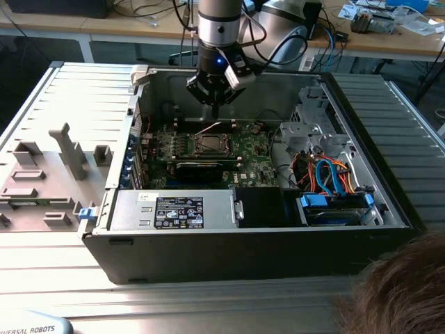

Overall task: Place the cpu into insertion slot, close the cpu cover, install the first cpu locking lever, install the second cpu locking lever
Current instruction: 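Install the first cpu locking lever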

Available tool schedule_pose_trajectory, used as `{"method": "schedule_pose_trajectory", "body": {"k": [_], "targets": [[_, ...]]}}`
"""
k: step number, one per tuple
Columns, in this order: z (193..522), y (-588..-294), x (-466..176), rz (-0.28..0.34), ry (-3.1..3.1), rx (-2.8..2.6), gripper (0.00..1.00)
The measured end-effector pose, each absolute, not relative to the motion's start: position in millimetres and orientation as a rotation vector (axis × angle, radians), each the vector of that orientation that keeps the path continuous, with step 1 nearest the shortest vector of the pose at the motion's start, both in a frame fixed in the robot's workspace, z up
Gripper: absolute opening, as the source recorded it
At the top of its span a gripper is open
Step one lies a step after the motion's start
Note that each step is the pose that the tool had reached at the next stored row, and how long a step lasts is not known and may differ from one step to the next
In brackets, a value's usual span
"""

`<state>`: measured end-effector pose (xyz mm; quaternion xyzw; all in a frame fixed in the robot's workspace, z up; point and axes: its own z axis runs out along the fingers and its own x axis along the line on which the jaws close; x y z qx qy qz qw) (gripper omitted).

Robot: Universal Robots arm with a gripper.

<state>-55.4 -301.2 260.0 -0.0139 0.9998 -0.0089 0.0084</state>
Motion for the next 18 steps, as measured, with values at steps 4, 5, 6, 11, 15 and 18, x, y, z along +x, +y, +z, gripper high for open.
{"method": "schedule_pose_trajectory", "body": {"k": [4, 5, 6, 11, 15, 18], "targets": [[260.0, -301.2, -53.5, -0.028, 3.124, -0.043, 0.11], [260.0, -301.2, -53.1, -0.028, 3.124, -0.043, 0.11], [260.0, -301.2, -52.5, -0.028, 3.124, -0.043, 0.11], [260.0, -301.2, -50.3, -0.029, 3.124, -0.043, 0.11], [260.0, -301.2, -48.9, -0.029, 3.124, -0.043, 0.11], [259.9, -301.2, -48.1, -0.030, 3.124, -0.043, 0.11]]}}
